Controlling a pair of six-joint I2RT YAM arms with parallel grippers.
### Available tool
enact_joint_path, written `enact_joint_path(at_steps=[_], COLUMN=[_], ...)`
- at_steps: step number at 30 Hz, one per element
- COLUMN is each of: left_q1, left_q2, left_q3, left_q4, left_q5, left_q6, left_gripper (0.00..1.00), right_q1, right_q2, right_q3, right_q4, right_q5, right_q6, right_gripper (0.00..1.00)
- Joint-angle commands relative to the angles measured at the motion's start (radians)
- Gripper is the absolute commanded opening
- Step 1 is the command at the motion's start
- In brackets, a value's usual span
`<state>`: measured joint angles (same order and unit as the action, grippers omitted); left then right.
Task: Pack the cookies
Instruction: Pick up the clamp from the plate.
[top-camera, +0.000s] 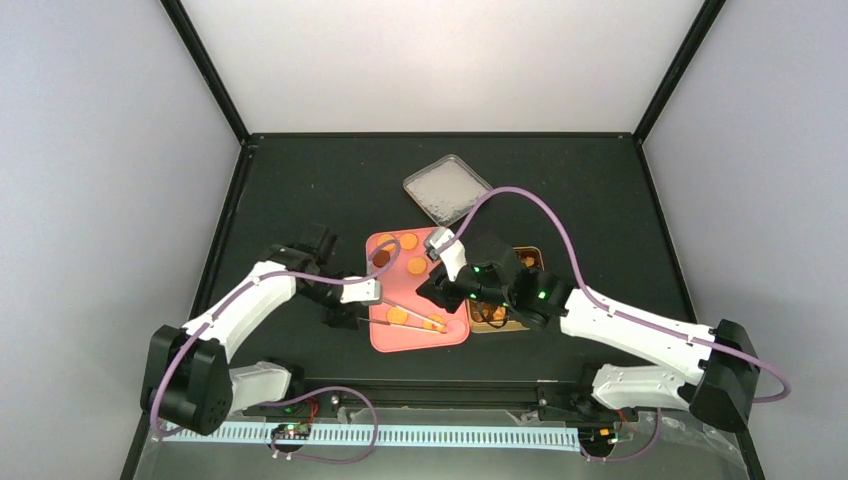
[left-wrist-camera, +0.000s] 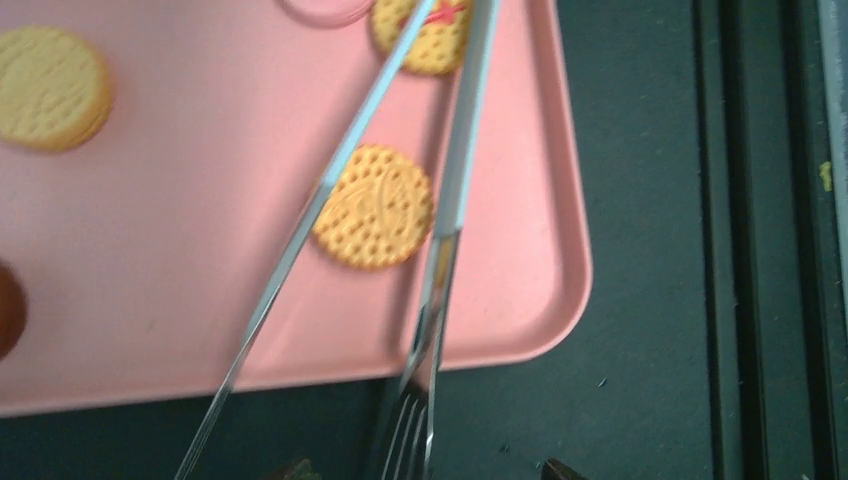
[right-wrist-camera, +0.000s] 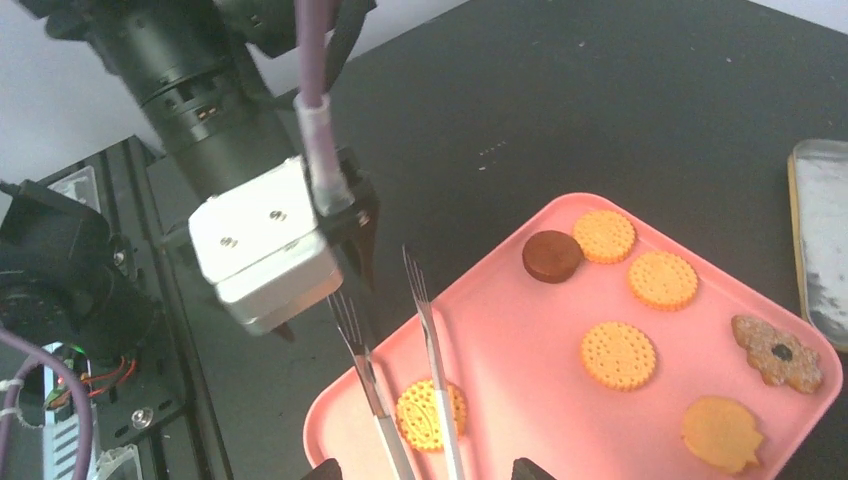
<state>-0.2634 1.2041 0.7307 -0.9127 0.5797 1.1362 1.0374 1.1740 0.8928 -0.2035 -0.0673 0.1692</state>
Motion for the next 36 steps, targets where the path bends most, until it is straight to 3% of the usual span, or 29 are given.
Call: enact_joint_path(at_steps=[1,7,17,25,29,33,36], left_q1=[-0.102,-0.211,-0.329,-0.347,-0.347,-0.346,-0.347], left_q2=[0.028,0.112,0.236,0.247,0.228,0.227,0.226], left_q3=[0.026,0.028,0.077,0.063,0.047,0.029,0.017], left_q4=[0.034,0.111,0.157,0.169,0.17,0.172,0.189], left_q5=[-0.012,-0.052,-0.137,-0.167,-0.186,-0.221,-0.235], left_q6=[-0.032,-0.076,-0.128,-0.145,-0.148,-0.161,-0.17], left_gripper=[0.59,0.54,0.34,0.11,0.11,0.25,0.26], right_q1=[-0.021,-0.034,-0.04,-0.043,-0.045,-0.046,-0.046], right_q2=[-0.03,-0.096,-0.23,-0.289,-0.295,-0.295,-0.294], right_q3=[-0.034,-0.086,-0.182,-0.218,-0.217,-0.211,-0.21], right_q4=[0.025,0.024,0.014,-0.006,-0.006,-0.005,0.002], right_q5=[0.035,0.057,0.09,0.118,0.118,0.117,0.113], right_q6=[0.063,0.104,0.17,0.182,0.181,0.176,0.177], right_gripper=[0.45,0.45,0.4,0.38,0.38,0.38,0.38])
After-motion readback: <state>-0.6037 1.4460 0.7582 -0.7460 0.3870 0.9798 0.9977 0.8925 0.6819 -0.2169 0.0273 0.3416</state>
